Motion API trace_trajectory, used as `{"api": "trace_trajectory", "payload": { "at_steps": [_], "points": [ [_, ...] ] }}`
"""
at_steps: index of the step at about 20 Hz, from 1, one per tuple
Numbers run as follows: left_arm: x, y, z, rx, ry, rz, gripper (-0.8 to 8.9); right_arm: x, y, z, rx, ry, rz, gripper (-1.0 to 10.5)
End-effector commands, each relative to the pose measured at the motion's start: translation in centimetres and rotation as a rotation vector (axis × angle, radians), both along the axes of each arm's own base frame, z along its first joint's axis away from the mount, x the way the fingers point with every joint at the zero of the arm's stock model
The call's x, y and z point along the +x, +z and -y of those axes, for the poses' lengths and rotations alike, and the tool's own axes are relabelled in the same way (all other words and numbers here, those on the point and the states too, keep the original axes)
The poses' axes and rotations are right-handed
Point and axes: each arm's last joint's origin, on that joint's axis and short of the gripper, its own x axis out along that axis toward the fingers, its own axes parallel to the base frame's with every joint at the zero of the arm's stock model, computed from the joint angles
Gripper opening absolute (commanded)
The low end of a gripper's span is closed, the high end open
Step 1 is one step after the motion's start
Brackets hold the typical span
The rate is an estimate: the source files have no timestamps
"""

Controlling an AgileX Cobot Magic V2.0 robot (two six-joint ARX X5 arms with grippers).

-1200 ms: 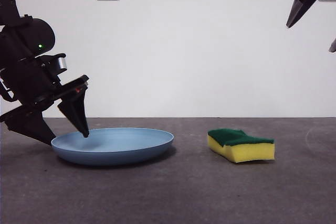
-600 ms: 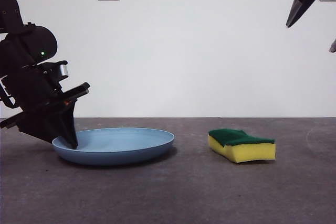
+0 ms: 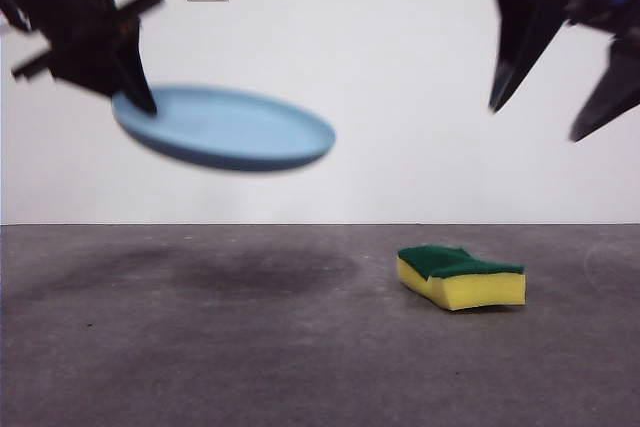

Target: Pick up the plate,pick up the cloth,clean the plate with the cloth

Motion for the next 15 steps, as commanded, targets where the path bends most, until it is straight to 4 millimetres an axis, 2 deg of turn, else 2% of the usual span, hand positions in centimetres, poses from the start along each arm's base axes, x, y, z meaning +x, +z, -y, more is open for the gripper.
{"api": "trace_trajectory", "payload": {
  "at_steps": [1,4,7,12,13,15],
  "points": [
    [-1.8,1.8,0.2,-0.002,-0.026,0.038,-0.08,1.4,-0.8,-1.7,-0.085,0.049,-0.001,3.7],
    [-4.5,3.9,0.3,0.003,-0.059,0.062,-0.08,3.6,-2.6,-3.7,-0.137,0.074,-0.007,3.7],
    [-6.3,4.9,0.8,0.012,-0.099,0.067,-0.08,5.7,-5.6,-5.1,-0.147,0.092,-0.009,3.7],
    [-7.2,4.8,1.8,0.033,-0.156,0.043,-0.08,7.2,-9.1,-5.8,-0.169,0.091,-0.074,3.6],
    [-7.2,4.8,2.0,0.032,-0.164,0.046,-0.08,7.3,-9.9,-5.8,-0.178,0.094,-0.097,3.1],
    [-7.2,4.9,2.3,0.031,-0.172,0.051,-0.08,7.6,-11.3,-6.0,-0.192,0.097,-0.134,2.8]
  ]
}}
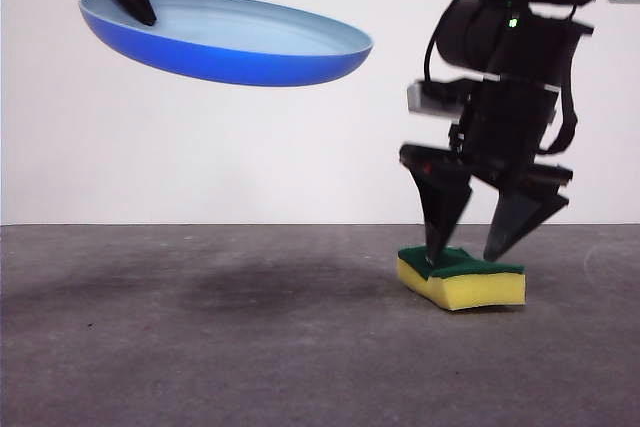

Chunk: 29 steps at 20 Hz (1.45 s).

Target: Pick up the plate,pick up the cloth,clean the plate with the cloth

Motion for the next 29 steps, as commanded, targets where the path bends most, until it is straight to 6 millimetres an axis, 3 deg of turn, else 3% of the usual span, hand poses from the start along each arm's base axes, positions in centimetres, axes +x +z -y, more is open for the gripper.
{"api": "trace_trajectory", "payload": {
  "at_steps": [1,2,5,8,10,14,18,20,24,29],
  "points": [
    [0.0,-0.1,0.2,0.004,-0.013,0.012,-0.08,0.3,-1.7,-0.3,-0.021,0.005,-0.039,2.7],
    [0.0,-0.1,0.2,0.004,-0.013,0.012,-0.08,0.4,-2.2,-0.3,-0.026,0.002,-0.054,2.5],
    [0.1,-0.1,0.2,0.006,-0.01,0.013,-0.08,0.5,-3.0,-0.3,-0.037,0.002,-0.078,0.1],
    [0.4,-0.3,-0.1,0.1,0.079,0.037,-0.08,0.3,-2.3,-0.2,-0.035,0.0,-0.072,-0.2],
    [0.9,-0.8,-0.1,0.134,0.108,0.032,-0.08,-0.5,-0.3,0.1,-0.023,-0.008,-0.053,-0.2],
    [2.7,-2.4,0.6,0.156,0.108,-0.002,-0.08,-2.8,6.1,0.8,0.067,-0.028,0.098,-0.2],
    [4.1,-4.7,2.8,0.161,0.053,-0.056,-0.08,-6.5,12.2,0.2,0.204,0.003,0.3,-0.2],
    [4.0,-5.4,4.4,0.108,-0.035,-0.095,-0.09,-7.8,13.6,-0.7,0.253,0.041,0.36,-0.2],
    [3.6,-5.2,6.6,-0.012,-0.173,-0.091,-0.08,-8.4,12.8,-3.5,0.278,0.104,0.338,-0.2],
    [3.4,-5.1,7.0,-0.011,-0.167,-0.086,-0.08,-8.8,10.1,-7.4,0.28,0.173,0.256,-0.2]
  ]
}}
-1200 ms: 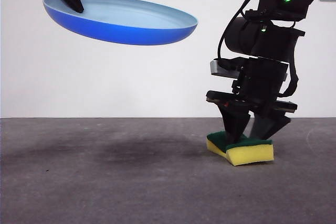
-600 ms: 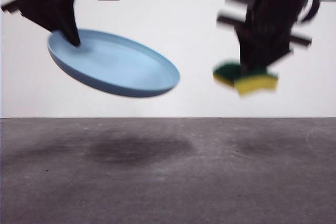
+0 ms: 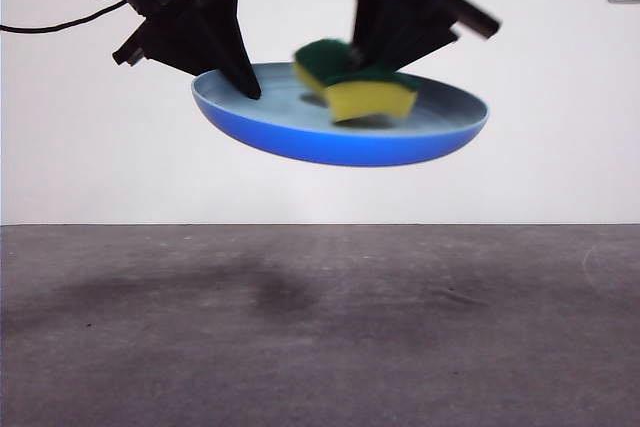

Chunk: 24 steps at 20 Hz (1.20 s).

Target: Pick up the plate,pick up the cloth,clean the plate with the cloth

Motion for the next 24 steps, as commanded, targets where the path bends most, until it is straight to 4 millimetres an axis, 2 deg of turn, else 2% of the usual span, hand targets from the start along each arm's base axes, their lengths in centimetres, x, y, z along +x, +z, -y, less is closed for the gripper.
{"api": "trace_trajectory", "payload": {
  "at_steps": [1,3,6,8,10,11,13,17,19,21,24],
  "points": [
    [0.0,-0.1,0.2,-0.011,0.005,-0.003,-0.08,-0.7,-1.5,-2.0,-0.014,0.043,-0.043,-0.2],
    [0.0,-0.1,0.2,-0.01,0.005,-0.003,-0.08,-1.6,-2.6,-3.4,-0.051,0.09,-0.079,-0.2],
    [0.0,-0.1,0.1,-0.01,0.005,-0.004,-0.08,-3.3,-3.5,-3.5,-0.201,0.124,-0.142,-0.2],
    [0.0,-0.2,0.0,-0.006,0.006,-0.01,-0.08,-3.8,-3.9,-2.3,-0.405,0.053,-0.107,-0.2],
    [-0.1,-0.3,0.0,0.007,-0.008,-0.022,-0.09,-3.2,-3.8,-0.6,-0.627,-0.111,0.008,-0.2],
    [-0.2,-0.3,-0.1,0.014,-0.012,-0.029,-0.09,-2.6,-3.5,0.2,-0.676,-0.188,0.063,-0.2],
    [-0.4,-0.4,0.0,0.018,-0.023,-0.045,-0.09,-1.2,-2.3,1.3,-0.618,-0.298,0.138,-0.2],
    [-0.5,-0.4,0.1,-0.017,-0.058,-0.063,-0.08,0.7,-0.9,1.4,-0.385,-0.334,0.206,-0.2],
    [-0.5,-0.4,0.2,-0.034,-0.072,-0.068,-0.08,1.4,-0.5,1.1,-0.228,-0.28,0.187,-0.2],
    [-0.4,-0.3,0.2,-0.036,-0.066,-0.059,-0.08,1.7,-0.4,0.2,-0.017,-0.152,0.097,-0.2],
    [-0.1,0.0,0.4,-0.069,-0.046,-0.023,-0.08,1.1,-1.1,-1.0,0.099,-0.028,-0.05,-0.2]
  ]
}}
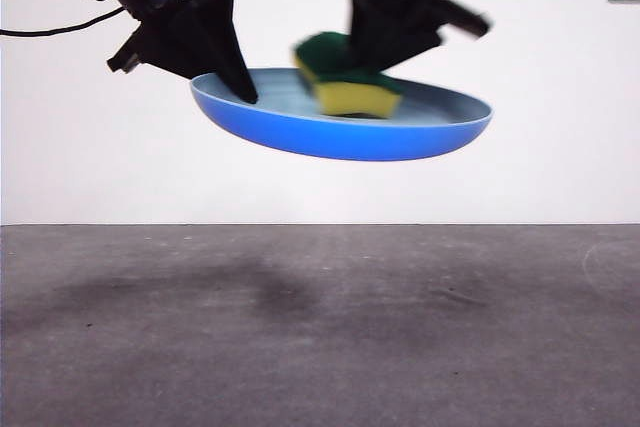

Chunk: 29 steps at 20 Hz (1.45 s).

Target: Pick up the plate,pick up the cloth,clean the plate with the cloth

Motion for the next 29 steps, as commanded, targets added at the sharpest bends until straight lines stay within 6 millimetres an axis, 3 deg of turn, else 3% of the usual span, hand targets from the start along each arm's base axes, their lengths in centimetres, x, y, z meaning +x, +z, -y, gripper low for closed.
{"api": "trace_trajectory", "payload": {
  "at_steps": [1,4,7,10,12,15,20,25,29],
  "points": [
    [0.3,0.4,0.5,-0.064,-0.013,0.039,-0.08,-0.5,-1.6,-1.1,0.048,0.07,-0.157,-0.2],
    [0.6,0.8,0.6,-0.098,0.008,0.073,-0.08,-1.9,-2.4,-1.4,-0.022,0.113,-0.247,-0.2],
    [0.6,0.8,0.6,-0.091,0.017,0.069,-0.08,-2.9,-3.5,-0.2,-0.259,0.086,-0.298,-0.2],
    [0.3,0.4,0.4,-0.026,0.002,0.067,-0.08,-2.7,-3.4,1.5,-0.592,-0.197,-0.11,-0.2],
    [0.1,0.0,0.1,0.053,-0.007,0.071,-0.09,-2.4,-2.2,2.0,-0.664,-0.355,0.062,-0.2],
    [0.2,-0.6,-0.1,0.136,-0.002,0.08,-0.08,-2.3,-0.2,2.3,-0.584,-0.45,0.191,-0.2],
    [1.3,-1.9,-0.5,0.278,0.091,0.103,-0.09,-3.7,4.3,3.3,-0.298,-0.437,0.309,-0.2],
    [4.7,-5.8,-1.4,0.397,0.196,0.087,-0.08,-7.5,9.0,6.4,-0.056,-0.358,0.383,-0.2],
    [6.9,-9.1,-2.2,0.468,0.258,0.06,-0.08,-9.8,10.4,8.5,0.001,-0.38,0.397,-0.2]
  ]
}}
